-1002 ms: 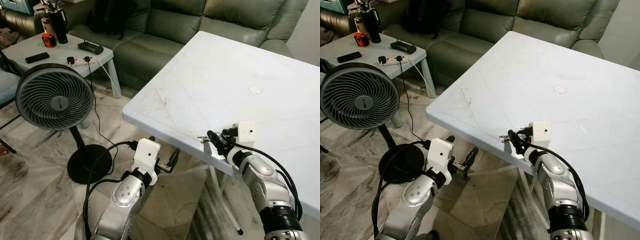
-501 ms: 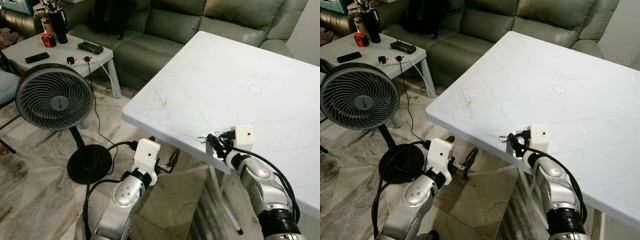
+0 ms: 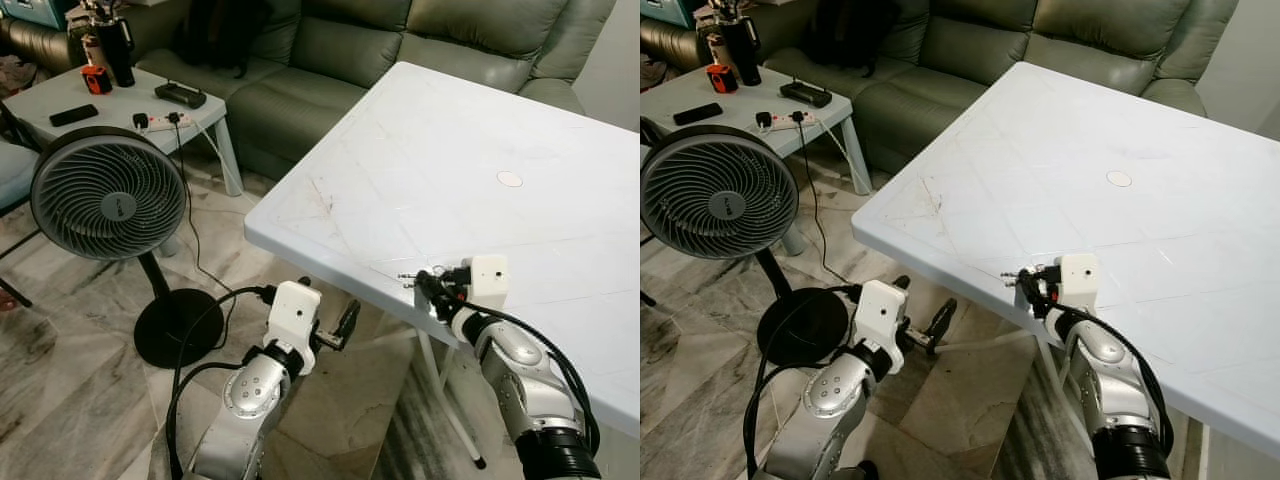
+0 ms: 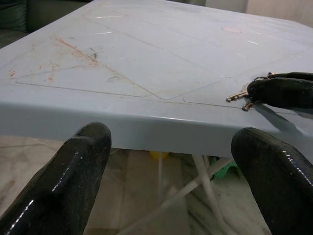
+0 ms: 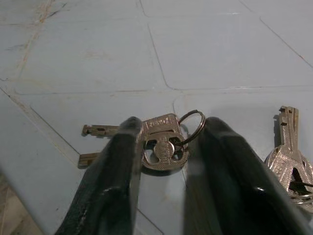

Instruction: Hang keys on a hook

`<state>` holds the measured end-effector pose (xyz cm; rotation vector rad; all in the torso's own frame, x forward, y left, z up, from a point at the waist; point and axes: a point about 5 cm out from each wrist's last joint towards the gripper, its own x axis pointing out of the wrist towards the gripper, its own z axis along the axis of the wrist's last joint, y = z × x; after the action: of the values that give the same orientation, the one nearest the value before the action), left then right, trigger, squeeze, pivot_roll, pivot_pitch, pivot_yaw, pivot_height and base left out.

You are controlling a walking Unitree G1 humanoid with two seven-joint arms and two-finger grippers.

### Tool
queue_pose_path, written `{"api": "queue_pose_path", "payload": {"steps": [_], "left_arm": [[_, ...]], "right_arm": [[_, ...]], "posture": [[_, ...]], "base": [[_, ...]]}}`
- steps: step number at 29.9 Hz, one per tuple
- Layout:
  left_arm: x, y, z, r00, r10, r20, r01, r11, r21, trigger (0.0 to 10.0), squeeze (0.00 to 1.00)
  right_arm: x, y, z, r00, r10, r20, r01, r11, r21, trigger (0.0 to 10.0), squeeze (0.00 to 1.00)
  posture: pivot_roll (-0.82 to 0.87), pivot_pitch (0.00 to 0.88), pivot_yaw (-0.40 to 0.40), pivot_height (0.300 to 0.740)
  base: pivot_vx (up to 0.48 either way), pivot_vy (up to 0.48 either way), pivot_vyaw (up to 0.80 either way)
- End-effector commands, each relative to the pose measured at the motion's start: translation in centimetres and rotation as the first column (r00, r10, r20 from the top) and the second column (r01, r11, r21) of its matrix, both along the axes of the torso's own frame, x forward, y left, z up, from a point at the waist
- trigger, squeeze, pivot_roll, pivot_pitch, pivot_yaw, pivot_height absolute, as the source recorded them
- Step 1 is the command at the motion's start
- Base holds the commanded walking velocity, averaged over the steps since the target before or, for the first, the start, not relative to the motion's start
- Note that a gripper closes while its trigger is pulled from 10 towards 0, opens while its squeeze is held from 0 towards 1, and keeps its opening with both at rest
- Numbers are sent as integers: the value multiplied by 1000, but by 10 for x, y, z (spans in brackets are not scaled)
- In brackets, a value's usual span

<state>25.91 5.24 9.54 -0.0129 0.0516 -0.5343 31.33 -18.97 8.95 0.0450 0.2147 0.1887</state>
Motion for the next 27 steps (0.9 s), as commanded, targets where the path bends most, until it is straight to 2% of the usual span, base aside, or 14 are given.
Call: {"api": "queue_pose_path", "payload": {"steps": [1,21,27], "left_arm": [[-1,-5,4,1000,-2,7,2,1000,-12,10000,0],[-1,-6,3,1000,-6,11,6,1000,-8,10000,0],[3,-4,5,1000,0,18,0,1000,-6,10000,0]], "right_arm": [[-2,-1,1,1000,-3,5,3,1000,-10,0,0],[0,2,2,999,-3,33,4,1000,-29,0,0],[2,2,4,998,-24,60,27,999,-37,0,0]], "posture": [[50,128,-49,740],[57,108,-48,740],[58,99,-44,740]], "base": [[0,0,0],[0,0,0],[0,0,0]]}}
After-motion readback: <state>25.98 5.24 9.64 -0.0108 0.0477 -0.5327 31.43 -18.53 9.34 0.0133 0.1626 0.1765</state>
